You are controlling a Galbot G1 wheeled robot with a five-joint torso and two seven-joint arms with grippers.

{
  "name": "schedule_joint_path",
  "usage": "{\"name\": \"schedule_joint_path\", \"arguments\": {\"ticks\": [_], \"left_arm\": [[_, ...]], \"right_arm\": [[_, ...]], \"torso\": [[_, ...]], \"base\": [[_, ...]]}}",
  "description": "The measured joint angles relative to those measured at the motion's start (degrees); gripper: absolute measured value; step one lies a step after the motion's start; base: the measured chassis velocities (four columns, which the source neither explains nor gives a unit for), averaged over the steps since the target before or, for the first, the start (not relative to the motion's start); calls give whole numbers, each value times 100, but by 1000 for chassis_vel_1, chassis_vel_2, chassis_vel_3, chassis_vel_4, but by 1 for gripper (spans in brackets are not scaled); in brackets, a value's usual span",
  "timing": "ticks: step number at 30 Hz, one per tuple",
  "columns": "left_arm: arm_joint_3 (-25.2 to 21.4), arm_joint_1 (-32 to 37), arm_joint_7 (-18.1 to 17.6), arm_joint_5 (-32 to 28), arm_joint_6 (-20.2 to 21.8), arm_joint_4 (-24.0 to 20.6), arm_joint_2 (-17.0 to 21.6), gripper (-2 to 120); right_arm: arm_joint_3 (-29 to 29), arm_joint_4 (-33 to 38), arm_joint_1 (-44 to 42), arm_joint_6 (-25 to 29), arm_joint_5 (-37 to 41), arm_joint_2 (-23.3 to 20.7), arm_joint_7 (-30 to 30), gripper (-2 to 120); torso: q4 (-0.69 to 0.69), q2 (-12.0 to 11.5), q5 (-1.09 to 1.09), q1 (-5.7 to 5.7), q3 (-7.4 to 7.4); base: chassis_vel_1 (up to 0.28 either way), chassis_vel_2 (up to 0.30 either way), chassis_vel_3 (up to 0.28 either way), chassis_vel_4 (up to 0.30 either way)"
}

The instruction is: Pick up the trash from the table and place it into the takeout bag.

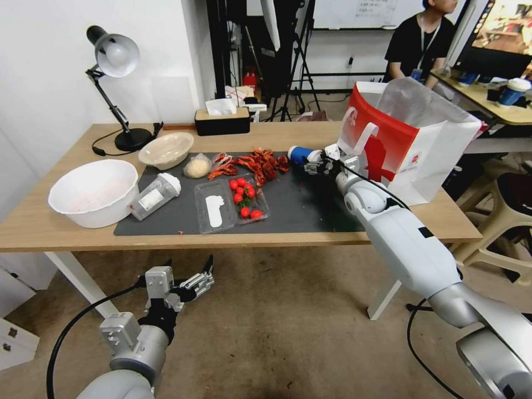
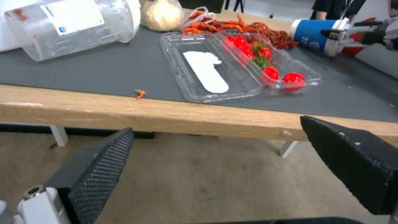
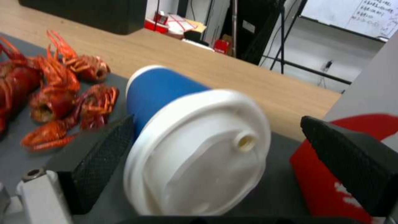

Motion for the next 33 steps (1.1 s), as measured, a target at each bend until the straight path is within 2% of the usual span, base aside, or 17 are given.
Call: {"name": "schedule_joint_path", "arguments": {"ticks": [19,22,24,26,33], "left_arm": [[-17,-21,1,-12,-4,7,27,100],[-15,-18,7,-13,-26,19,21,100],[-18,-18,7,-13,-34,20,22,100],[-23,-20,7,-16,-111,29,25,100],[-17,-18,7,-18,-165,39,37,100]], "right_arm": [[17,-116,-96,-135,-156,26,-82,98],[21,-166,-96,-133,-156,38,-117,87],[22,-168,-98,-133,-156,40,-127,84],[22,-168,-111,-144,-144,42,-138,72],[24,-116,-151,-157,-94,13,-155,63]], "torso": [[0,0,0,0,0],[0,0,0,0,0],[0,0,0,0,0],[0,0,0,0,0],[-1,1,-1,0,0]], "base": [[0,0,0,0],[0,0,0,0],[0,0,0,0],[0,0,0,0],[0,0,0,0]]}}
